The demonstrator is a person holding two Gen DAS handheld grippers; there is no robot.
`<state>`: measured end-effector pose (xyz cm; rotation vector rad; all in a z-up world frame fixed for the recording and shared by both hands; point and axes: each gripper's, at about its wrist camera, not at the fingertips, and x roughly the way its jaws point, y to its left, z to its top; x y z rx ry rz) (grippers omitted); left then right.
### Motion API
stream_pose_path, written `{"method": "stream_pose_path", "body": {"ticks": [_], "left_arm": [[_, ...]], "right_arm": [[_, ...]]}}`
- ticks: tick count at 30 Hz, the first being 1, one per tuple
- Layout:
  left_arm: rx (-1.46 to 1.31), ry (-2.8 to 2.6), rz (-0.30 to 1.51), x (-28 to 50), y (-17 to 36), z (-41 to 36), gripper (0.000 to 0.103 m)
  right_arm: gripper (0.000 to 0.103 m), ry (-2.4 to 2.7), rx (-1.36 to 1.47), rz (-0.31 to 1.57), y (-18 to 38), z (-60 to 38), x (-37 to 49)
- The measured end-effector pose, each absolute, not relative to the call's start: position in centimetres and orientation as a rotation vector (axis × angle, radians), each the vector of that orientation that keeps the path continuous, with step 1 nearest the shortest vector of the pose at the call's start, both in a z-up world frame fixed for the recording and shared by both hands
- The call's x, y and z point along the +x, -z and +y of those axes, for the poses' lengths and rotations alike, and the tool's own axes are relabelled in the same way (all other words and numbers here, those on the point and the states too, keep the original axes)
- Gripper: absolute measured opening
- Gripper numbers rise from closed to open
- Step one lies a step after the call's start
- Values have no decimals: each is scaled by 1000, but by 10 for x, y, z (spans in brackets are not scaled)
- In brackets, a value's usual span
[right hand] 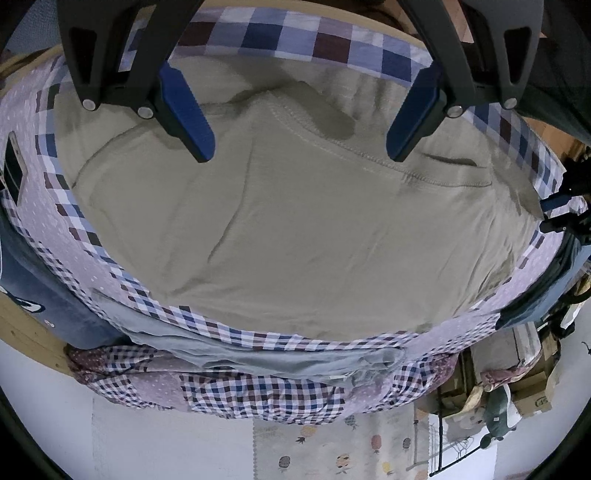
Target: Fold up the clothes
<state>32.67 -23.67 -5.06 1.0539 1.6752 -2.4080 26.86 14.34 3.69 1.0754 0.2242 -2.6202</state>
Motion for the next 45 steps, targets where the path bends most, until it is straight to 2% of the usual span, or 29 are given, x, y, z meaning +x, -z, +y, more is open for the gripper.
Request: {"method": "stream_pose_path", "body": {"ticks": [7,14,15,19,22,30,34,41,43,44,45], "left_arm": [[1102,2299,1626,336,59,-241,29],[1043,2324,1702,338,56,-241,29],[1050,2343,1705,336,54,-238,28],[999,2376,1753,339,45,-239,12],[976,2371,1804,340,43,-239,8],[936,2397,1897,337,45,-239,6],[929,2383,1946,337,48,-243,6],[933,2352,1999,345,53,-251,6],[927,2340,2026,347,55,-253,6],[927,2339,2026,348,55,-254,6],[929,2333,2022,348,56,-255,6]], "right_arm": [[97,2606,1061,268,-35,138,271],[97,2582,1012,324,-36,126,276],[97,2572,996,342,-36,123,279],[97,2516,892,440,-40,96,296],[97,2443,839,505,-41,68,310],[97,2213,586,758,-30,-28,357],[96,2162,514,811,-19,-64,367],[78,2155,456,894,0,-111,364],[54,2170,455,924,4,-121,359],[29,2181,461,935,5,-124,356],[8,2189,475,936,5,-125,353]]}}
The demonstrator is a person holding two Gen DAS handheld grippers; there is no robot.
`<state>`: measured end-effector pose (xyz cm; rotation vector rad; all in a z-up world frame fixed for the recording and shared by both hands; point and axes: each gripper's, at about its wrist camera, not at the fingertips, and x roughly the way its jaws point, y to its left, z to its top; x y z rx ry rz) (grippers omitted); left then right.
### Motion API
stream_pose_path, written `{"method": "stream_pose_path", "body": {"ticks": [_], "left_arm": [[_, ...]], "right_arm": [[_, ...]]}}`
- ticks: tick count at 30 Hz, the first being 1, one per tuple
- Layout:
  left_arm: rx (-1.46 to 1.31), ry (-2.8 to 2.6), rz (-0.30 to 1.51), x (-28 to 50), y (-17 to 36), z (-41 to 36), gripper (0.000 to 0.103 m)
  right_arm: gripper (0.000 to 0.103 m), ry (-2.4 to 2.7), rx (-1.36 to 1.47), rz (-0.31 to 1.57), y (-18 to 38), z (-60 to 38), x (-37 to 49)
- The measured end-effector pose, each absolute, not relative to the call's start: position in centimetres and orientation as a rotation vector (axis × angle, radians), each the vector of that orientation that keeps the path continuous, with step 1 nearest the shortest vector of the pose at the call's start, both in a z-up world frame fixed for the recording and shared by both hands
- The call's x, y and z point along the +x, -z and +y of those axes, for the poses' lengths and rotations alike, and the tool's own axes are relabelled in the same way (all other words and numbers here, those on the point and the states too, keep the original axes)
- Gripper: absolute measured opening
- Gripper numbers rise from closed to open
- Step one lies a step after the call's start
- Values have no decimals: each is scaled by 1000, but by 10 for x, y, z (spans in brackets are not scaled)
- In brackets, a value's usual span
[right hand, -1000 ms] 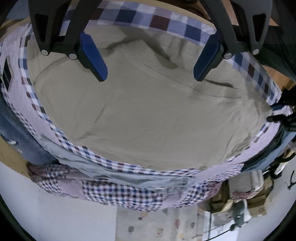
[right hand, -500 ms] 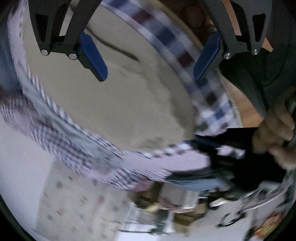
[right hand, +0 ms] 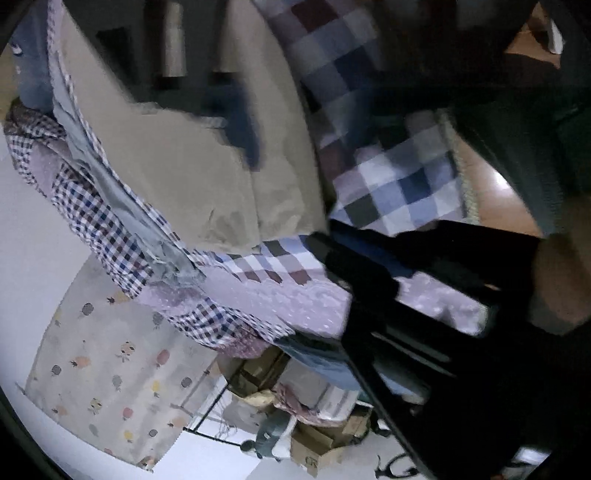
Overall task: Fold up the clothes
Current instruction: 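Grasp the khaki garment's other side edge with the left gripper while the right gripper grasps beside it and lifts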
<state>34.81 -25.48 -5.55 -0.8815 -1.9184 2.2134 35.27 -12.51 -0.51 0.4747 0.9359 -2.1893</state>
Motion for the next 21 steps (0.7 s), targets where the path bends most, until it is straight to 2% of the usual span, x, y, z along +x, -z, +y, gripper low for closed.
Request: {"method": "stream_pose_path", "body": {"ticks": [1,2,3,4,6,9,14,15,16,17,18,20,21], "left_arm": [[-887,-2216,-1922,348,56,-256,6],[-901,-2218,-1931,349,58,-256,8],[-920,-2201,-1944,348,61,-257,20],[-939,-2184,-1958,347,63,-258,38],[-934,-2180,-1960,346,64,-258,60],[-936,-2175,-1959,343,65,-258,67],[-937,-2127,-1966,337,68,-257,67],[-918,-2133,-1957,338,67,-257,64],[-898,-2139,-1949,339,65,-258,45],[-904,-2140,-1941,339,65,-257,32],[-911,-2141,-1933,339,65,-257,12],[-930,-2142,-1927,338,65,-256,7],[-917,-2144,-1924,339,64,-256,5]], "right_arm": [[4,2194,490,923,4,-126,349],[3,2198,492,913,2,-125,348],[3,2202,489,906,0,-124,348],[3,2206,486,899,-2,-124,348],[3,2204,484,893,-6,-124,348],[3,2199,485,885,-10,-125,348],[3,2167,471,915,-7,-130,359],[3,2163,471,921,-5,-130,360],[3,2161,472,929,-3,-131,362],[3,2159,473,936,-1,-132,363],[3,2161,470,947,1,-133,364],[6,2174,458,975,5,-134,367],[21,2193,441,1002,8,-135,368]]}}
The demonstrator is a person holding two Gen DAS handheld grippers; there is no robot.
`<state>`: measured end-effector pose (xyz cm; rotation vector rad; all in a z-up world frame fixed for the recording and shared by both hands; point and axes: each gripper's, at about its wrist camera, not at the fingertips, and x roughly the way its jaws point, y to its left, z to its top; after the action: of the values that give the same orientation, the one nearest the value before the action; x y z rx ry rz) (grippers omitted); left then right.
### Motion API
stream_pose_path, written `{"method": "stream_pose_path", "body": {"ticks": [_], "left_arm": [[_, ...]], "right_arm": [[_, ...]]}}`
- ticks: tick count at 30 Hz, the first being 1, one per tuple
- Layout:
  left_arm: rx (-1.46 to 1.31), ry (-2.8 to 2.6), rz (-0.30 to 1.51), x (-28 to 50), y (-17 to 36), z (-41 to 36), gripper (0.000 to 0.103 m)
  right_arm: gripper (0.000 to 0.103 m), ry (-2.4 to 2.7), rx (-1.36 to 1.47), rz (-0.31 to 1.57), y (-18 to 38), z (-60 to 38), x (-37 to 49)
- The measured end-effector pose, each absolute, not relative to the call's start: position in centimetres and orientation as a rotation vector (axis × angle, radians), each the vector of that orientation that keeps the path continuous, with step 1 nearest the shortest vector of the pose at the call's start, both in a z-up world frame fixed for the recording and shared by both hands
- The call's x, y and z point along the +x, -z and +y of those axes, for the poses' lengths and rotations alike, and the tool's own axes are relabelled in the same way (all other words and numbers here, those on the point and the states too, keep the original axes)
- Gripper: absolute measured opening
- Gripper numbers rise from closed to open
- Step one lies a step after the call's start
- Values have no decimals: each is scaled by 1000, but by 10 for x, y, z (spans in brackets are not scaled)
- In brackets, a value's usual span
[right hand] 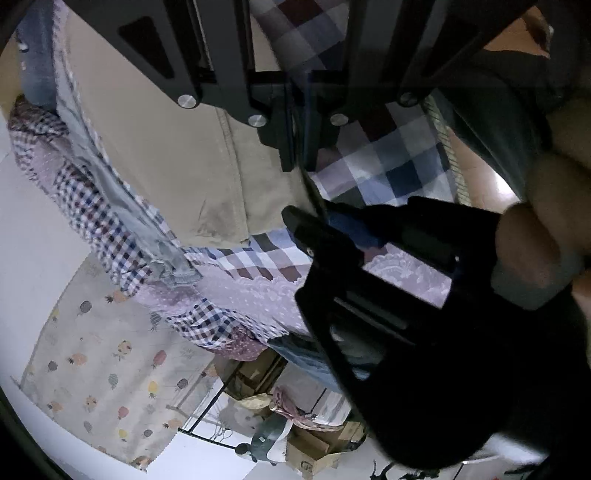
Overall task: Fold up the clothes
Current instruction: 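Grasp the khaki garment's other side edge with the left gripper while the right gripper grasps beside it and lifts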
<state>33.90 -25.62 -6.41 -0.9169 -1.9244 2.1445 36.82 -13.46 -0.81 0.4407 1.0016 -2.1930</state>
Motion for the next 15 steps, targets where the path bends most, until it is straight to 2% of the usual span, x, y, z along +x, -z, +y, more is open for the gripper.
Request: {"method": "stream_pose_path", "body": {"ticks": [1,2,3,15], "left_arm": [[-903,-2147,-1922,340,63,-257,5],[-888,-2149,-1919,341,61,-257,5],[-877,-2147,-1916,341,60,-257,4],[-715,-2054,-1899,343,48,-261,3]], "right_arm": [[34,2211,421,1022,10,-136,370],[59,2223,403,1030,11,-136,371],[74,2234,385,1034,11,-137,371],[73,2337,388,1096,9,-161,330]]}}
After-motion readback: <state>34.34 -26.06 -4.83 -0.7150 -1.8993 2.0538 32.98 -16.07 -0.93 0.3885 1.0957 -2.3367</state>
